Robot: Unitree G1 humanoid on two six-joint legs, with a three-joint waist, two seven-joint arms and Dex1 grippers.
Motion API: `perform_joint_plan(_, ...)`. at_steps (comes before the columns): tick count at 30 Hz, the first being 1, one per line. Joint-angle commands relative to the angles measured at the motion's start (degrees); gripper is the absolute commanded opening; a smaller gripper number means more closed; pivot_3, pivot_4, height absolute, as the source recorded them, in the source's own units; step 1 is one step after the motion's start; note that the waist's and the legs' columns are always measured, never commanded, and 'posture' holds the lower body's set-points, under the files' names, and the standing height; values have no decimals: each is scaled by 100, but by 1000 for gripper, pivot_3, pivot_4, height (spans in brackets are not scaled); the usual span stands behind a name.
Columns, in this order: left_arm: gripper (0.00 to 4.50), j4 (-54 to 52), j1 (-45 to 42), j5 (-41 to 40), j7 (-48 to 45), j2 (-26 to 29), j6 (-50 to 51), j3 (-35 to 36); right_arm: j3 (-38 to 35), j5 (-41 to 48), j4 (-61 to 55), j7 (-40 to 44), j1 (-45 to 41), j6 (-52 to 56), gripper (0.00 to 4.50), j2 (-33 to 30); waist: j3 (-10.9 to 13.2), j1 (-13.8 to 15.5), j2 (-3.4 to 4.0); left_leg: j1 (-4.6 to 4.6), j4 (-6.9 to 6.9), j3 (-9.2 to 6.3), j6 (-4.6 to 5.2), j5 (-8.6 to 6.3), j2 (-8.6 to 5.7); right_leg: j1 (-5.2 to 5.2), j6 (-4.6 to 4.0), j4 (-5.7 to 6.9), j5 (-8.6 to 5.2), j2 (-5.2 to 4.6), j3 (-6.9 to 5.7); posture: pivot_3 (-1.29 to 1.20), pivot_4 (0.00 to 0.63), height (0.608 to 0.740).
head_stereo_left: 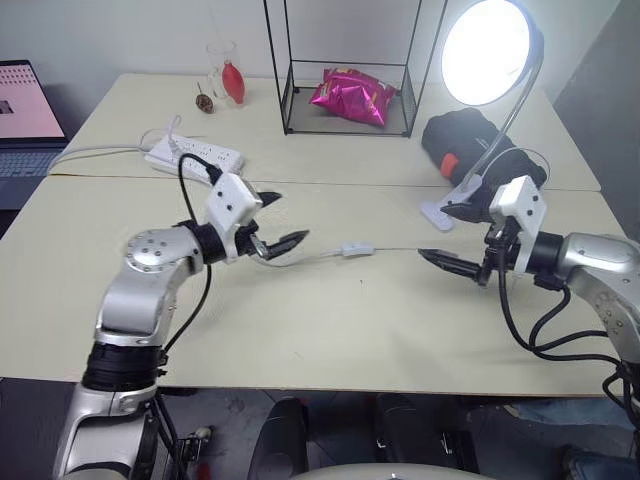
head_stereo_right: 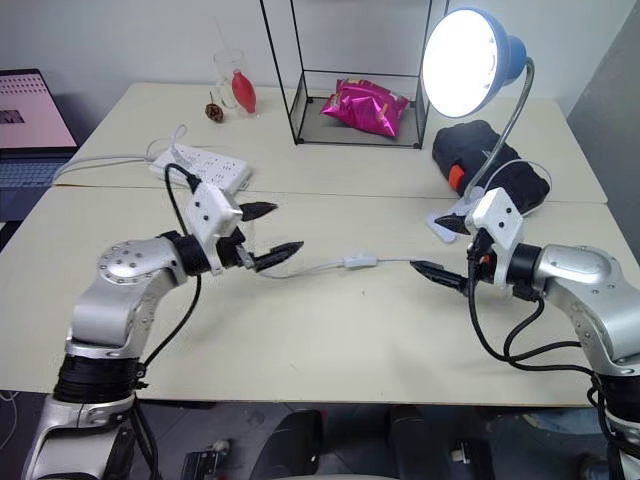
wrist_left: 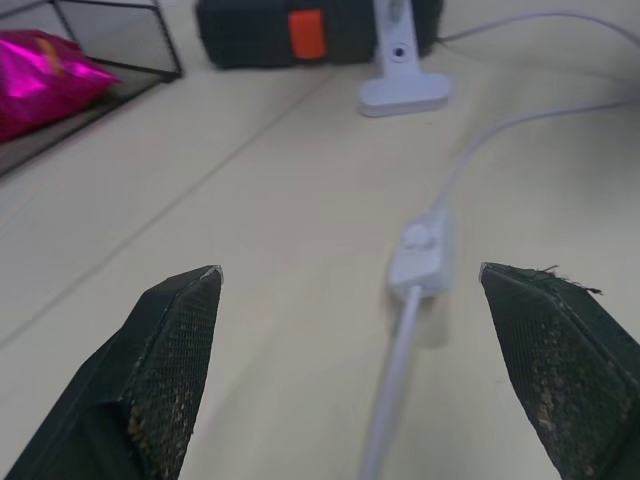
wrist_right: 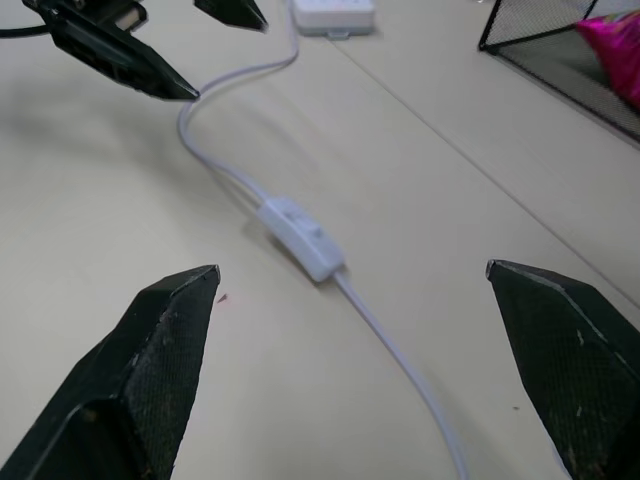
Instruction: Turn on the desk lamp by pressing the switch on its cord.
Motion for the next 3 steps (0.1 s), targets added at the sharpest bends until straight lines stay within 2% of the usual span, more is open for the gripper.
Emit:
perform_joint_plan(1, 4302, -697, 434, -364, -115, 421, 276, 495, -170, -185, 331, 703, -10, -703, 4500, -149, 1, -26, -1, -1, 0, 2, 0, 0, 0, 0, 0, -2, 0, 0, 1, 0, 150, 740)
perform_joint_plan(3, 4302, -863, 608, -493, -164, 540, 373, 538, -34, -356, 484, 871, -110, -877, 4500, -141, 1, -31, -1, 1, -1, 6, 0, 0, 3, -1, -7, -1, 4, 0, 2, 0, 150, 740)
